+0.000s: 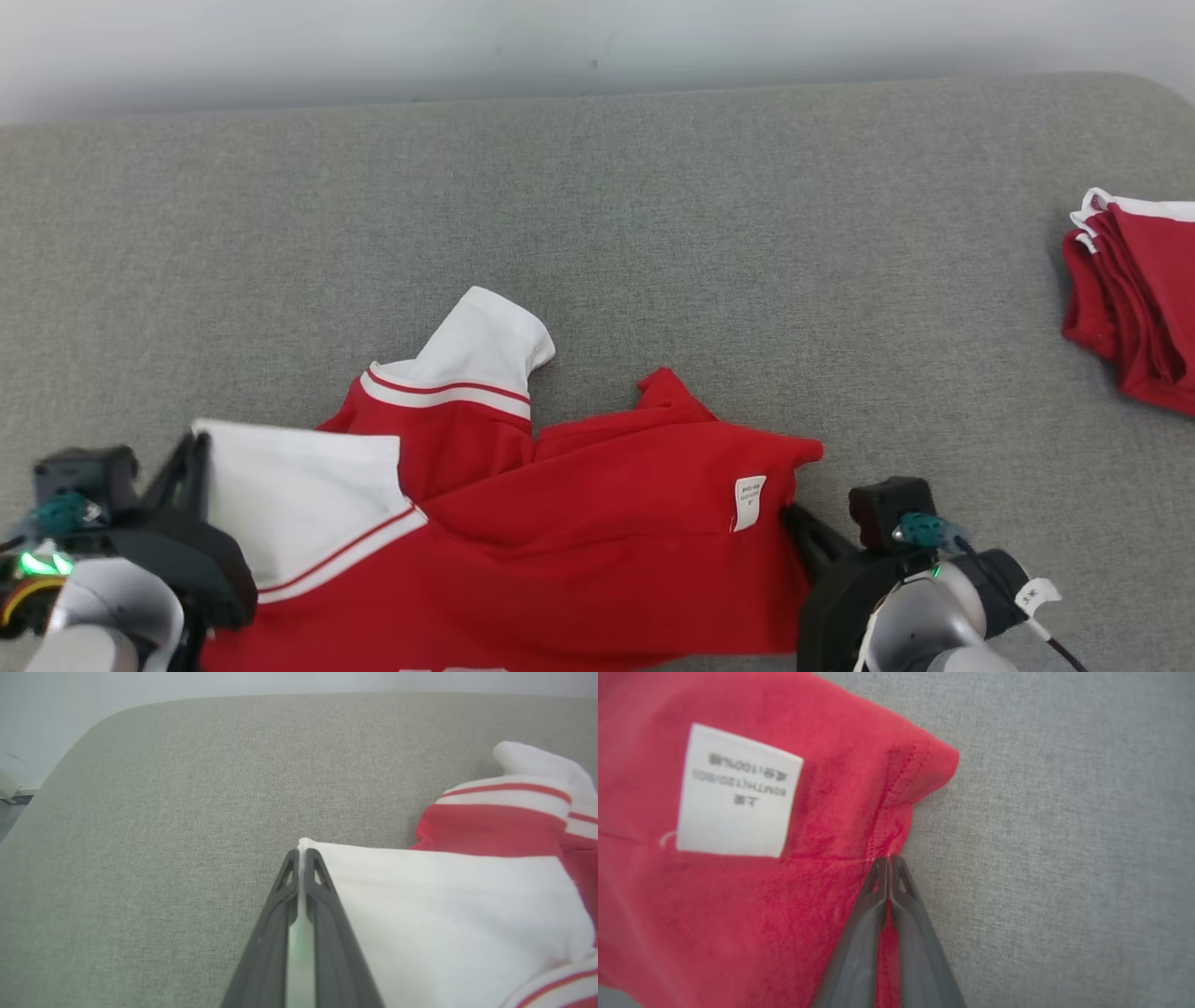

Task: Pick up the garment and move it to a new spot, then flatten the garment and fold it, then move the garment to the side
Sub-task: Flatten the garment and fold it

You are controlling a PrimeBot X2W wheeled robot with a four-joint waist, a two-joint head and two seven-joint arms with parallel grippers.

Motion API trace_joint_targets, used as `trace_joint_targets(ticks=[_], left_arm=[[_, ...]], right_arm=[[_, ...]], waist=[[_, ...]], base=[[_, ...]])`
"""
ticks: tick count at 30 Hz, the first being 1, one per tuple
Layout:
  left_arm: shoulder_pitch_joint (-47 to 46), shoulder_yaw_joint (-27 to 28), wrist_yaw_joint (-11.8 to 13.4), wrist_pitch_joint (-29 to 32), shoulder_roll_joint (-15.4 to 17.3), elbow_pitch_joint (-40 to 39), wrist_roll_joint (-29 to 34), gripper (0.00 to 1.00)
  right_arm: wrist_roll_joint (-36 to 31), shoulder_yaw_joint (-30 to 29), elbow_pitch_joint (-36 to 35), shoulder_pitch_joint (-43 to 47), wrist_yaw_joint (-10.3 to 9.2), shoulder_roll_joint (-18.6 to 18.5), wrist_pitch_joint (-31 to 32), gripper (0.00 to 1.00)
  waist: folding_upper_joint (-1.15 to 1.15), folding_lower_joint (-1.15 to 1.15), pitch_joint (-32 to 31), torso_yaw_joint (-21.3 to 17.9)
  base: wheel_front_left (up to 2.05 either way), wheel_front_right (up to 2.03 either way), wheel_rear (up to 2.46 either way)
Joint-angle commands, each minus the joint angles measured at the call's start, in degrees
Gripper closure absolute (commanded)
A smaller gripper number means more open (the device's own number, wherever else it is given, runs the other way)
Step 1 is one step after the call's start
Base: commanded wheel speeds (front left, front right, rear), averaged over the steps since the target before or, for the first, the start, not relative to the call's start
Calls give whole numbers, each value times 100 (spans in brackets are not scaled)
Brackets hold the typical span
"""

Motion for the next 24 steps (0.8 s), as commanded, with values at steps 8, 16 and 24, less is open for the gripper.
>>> trace_joint_targets(ticks=[8,16,24], left_arm=[[-592,778,-372,-1272,-320,-676,-638,100],[-1334,1106,-683,-1647,-317,-1368,-957,100],[-2592,853,-786,-1449,-486,-1829,-1014,100]], right_arm=[[463,-381,-908,-333,4,-138,-725,100],[817,-793,-1811,-868,4,-700,-945,100],[903,-761,-2265,-2240,4,-1428,-839,100]], waist=[[-1,0,-228,-137],[-1,0,-535,-349],[-1,0,-668,-661]], base=[[0,0,0],[0,0,0],[0,0,0]])
